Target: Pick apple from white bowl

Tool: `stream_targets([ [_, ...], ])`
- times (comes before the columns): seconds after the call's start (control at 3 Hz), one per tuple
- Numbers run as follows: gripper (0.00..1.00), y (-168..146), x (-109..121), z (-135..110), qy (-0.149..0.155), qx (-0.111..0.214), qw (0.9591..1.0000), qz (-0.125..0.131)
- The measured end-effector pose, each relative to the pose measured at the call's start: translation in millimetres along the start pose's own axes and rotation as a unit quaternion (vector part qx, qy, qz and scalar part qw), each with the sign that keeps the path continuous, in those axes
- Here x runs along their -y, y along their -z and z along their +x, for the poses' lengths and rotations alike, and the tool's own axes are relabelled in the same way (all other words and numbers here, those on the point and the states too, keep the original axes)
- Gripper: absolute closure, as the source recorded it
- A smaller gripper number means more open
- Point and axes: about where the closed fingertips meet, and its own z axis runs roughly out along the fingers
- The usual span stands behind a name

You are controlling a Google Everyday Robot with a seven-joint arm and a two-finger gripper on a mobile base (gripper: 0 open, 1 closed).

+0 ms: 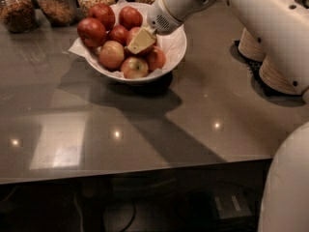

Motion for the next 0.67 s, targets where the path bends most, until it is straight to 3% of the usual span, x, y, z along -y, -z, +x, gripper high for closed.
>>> stream_targets([
  [0.33,1.0,9,1,-4,0.015,0.008,0.9998,0.014],
  [0.67,1.0,44,8,-18,0.044,0.027,0.9976,0.045],
])
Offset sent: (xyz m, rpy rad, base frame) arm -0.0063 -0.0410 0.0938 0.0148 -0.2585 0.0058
